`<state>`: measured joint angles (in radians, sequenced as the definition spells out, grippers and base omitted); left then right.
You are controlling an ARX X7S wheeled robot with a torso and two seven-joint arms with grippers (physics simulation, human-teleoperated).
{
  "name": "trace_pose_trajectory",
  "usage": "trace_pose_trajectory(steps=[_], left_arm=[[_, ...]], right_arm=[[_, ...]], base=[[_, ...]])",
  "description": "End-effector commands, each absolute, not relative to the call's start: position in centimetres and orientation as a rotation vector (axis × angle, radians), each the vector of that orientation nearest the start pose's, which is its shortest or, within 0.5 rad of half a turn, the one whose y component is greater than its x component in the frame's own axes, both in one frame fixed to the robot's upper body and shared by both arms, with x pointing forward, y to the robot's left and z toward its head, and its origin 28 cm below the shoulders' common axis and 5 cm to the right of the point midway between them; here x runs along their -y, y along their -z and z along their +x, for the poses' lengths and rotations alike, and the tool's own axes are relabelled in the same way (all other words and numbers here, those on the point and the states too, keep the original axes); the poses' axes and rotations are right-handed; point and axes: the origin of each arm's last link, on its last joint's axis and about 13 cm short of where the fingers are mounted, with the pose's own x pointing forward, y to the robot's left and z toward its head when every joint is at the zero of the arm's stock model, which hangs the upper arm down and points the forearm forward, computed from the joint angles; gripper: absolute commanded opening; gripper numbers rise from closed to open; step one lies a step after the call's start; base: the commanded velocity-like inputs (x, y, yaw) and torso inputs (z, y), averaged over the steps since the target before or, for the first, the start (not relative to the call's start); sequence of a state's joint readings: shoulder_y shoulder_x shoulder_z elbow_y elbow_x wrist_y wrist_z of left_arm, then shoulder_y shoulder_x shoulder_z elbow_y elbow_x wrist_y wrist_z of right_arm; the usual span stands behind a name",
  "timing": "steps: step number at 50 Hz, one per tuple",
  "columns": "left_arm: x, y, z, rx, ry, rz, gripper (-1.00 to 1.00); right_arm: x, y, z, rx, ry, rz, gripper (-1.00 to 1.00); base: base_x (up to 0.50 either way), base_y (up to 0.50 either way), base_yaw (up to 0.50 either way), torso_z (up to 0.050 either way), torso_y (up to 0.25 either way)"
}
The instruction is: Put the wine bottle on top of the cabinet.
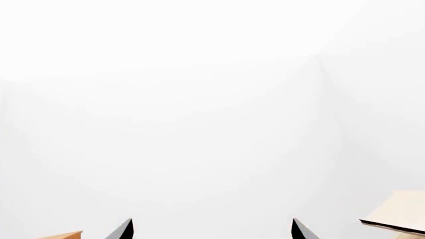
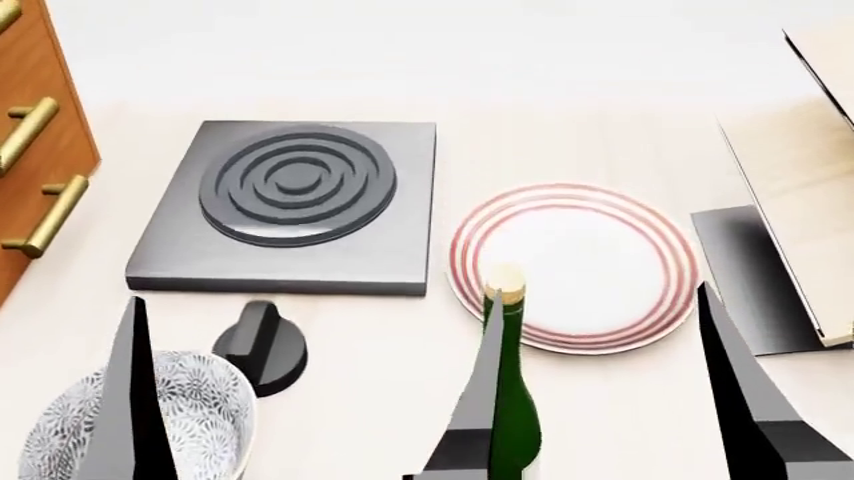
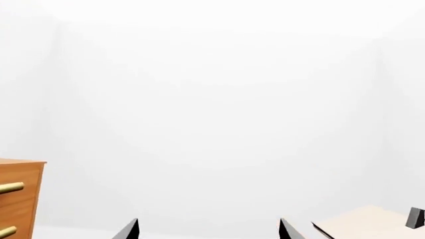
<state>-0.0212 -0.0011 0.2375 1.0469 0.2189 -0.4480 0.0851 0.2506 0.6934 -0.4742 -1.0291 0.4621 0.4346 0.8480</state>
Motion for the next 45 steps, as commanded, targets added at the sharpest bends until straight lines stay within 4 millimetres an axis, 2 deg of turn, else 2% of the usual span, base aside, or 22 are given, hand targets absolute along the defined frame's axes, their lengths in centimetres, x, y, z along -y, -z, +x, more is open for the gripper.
trace_pose_trajectory(steps=[1,8,26,27,45], left_arm=[[-18.0,-19.07,15.15,0.63,0.16,0.12,1.0],[-18.05,-19.05,15.13,0.631,0.16,0.116,1.0],[-18.04,-19.06,15.15,0.63,0.158,0.113,1.0],[-18.05,-19.05,15.15,0.629,0.158,0.113,1.0],[-17.98,-19.05,15.16,0.628,0.158,0.115,1.0]], right_arm=[[8.86,-18.7,15.17,0.491,-0.033,-0.065,1.0],[8.82,-18.75,15.19,0.496,-0.028,-0.067,1.0],[8.83,-18.67,15.14,0.498,-0.027,-0.054,1.0],[8.76,-18.5,15.21,0.489,-0.032,-0.096,1.0],[8.63,-18.49,15.17,0.49,-0.048,-0.112,1.0]], base=[[0.5,0.0,0.0,0.0,0.0],[0.5,0.0,0.0,0.0,0.002],[0.0,0.0,0.0,0.0,0.0],[0.0,0.01,0.0,0.0,0.0],[0.0,0.48,0.0,0.0,0.0]])
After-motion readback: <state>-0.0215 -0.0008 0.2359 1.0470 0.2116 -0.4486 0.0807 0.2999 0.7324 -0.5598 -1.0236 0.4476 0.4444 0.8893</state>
